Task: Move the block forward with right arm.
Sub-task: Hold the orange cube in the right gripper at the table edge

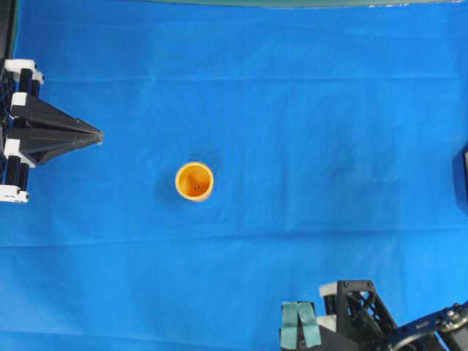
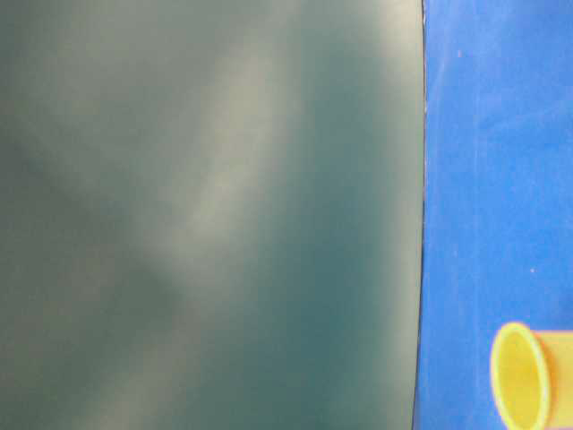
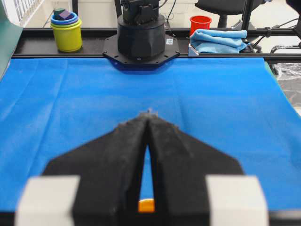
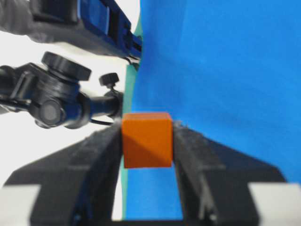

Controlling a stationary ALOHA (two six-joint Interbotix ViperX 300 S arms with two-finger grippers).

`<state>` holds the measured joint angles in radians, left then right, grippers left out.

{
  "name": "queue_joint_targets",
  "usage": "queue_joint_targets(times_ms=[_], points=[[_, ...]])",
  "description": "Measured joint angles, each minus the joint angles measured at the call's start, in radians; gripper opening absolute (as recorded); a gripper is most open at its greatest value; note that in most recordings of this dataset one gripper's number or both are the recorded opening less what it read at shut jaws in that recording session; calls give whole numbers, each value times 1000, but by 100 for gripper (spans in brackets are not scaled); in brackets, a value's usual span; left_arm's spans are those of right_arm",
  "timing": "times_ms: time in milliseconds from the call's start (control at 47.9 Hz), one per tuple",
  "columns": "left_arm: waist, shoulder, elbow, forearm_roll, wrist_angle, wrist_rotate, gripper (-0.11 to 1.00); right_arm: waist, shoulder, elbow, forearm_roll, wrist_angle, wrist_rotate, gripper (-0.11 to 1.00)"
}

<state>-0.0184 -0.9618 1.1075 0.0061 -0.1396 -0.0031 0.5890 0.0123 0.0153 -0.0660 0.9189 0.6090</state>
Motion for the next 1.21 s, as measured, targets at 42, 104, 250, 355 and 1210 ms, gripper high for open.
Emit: queue_joint_targets(times_ms=[42, 104, 250, 355, 1210], points=[[0, 0, 0, 2, 0, 0, 0, 5, 0, -3, 0, 0, 5, 41], [0, 0, 0, 2, 0, 5, 0, 12, 0, -5, 0, 0, 9, 41], [0, 2, 0, 2, 8, 15, 0, 26, 0, -9, 0, -3, 14, 41], [0, 0, 0, 2, 9, 15, 0, 28, 0, -12, 0, -3, 15, 41], [3, 0, 0, 2, 9, 15, 0, 28, 0, -12, 0, -5, 15, 41]])
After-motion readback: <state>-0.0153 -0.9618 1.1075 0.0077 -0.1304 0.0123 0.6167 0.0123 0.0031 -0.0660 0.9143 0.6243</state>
